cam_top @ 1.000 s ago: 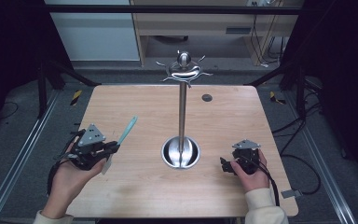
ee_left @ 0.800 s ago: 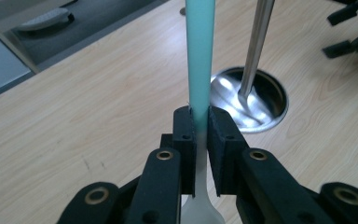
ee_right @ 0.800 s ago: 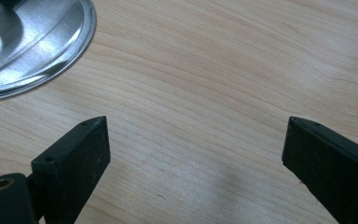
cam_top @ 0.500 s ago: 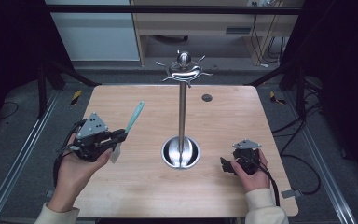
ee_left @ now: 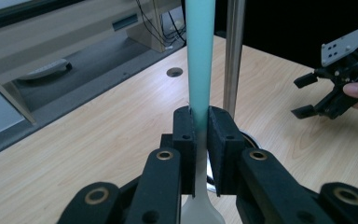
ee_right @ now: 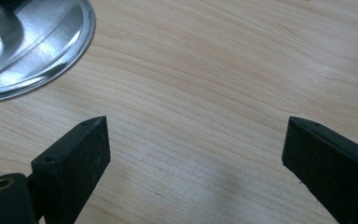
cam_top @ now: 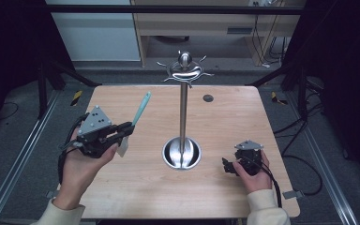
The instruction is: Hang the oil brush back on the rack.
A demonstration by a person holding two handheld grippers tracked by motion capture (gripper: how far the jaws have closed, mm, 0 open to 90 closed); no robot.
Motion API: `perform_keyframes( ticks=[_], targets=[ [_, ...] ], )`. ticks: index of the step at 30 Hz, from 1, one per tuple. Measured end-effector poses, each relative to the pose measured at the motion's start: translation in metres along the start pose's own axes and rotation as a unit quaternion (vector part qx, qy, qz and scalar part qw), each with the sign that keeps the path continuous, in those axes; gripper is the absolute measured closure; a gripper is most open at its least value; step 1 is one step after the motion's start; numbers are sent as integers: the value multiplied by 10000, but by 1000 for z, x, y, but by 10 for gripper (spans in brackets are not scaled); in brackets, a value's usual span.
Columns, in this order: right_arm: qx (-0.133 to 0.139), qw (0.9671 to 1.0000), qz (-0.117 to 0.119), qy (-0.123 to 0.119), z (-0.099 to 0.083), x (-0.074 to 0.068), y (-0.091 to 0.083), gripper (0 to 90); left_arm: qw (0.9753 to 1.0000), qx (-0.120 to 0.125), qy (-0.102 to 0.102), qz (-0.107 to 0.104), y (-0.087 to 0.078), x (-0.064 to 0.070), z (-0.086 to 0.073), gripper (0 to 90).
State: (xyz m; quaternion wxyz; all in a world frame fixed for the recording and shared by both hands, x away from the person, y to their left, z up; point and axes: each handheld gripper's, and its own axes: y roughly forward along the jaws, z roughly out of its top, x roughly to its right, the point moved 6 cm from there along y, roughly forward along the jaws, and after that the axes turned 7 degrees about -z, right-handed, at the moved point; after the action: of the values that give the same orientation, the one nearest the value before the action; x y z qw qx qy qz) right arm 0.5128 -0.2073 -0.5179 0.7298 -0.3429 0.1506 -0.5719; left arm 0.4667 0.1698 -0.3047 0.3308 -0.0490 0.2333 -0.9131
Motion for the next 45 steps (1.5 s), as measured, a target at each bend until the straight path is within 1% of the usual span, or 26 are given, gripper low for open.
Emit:
perform_keyframes(
  ticks=[1,3,4,5,7,9,11,15,22,26,27,28,29,30,32,34,45],
  targets=[
    [2,10000,4,9,0,0,0,82,10000,44,54,18,0,0,2,817],
    [0,10000,2,-1,0,0,0,83,9999,92,85,44,-1,1,6,817],
    [-6,10000,3,12,0,0,0,82,9998,148,85,49,-1,2,8,818],
    [-6,10000,7,5,0,0,0,82,9998,148,85,49,-1,2,8,818],
    [-4,10000,8,8,0,0,0,83,9997,242,86,39,-2,3,14,817],
    [2,10000,8,17,0,0,0,83,9996,271,110,51,-2,4,17,818],
    [1,10000,5,16,0,0,0,83,9994,345,99,22,-2,5,21,817],
    [-3,10000,4,27,0,0,0,82,9991,413,108,9,-1,7,27,817],
    [11,10000,14,49,0,1,-1,82,9980,624,91,-27,-3,10,35,817],
    [18,10000,11,46,0,1,-1,82,9977,663,102,-76,-2,12,38,817],
    [13,10000,14,49,0,1,-1,82,9978,642,61,-120,-2,14,38,817],
    [6,10000,8,53,0,1,-1,82,9978,650,70,-124,-1,15,39,817],
    [12,10000,13,45,0,1,-1,83,9975,684,125,-110,-1,15,41,817],
    [13,10000,11,45,0,1,-1,82,9975,681,92,-137,-1,16,41,817],
    [9,10000,10,47,0,1,-1,82,9974,694,133,-124,0,16,43,817],
    [-1,10000,13,50,0,1,-1,82,9976,664,89,-147,1,17,43,817],
    [-2,10000,17,48,-1,1,-1,83,9978,625,88,-215,7,19,44,816]
  ],
)
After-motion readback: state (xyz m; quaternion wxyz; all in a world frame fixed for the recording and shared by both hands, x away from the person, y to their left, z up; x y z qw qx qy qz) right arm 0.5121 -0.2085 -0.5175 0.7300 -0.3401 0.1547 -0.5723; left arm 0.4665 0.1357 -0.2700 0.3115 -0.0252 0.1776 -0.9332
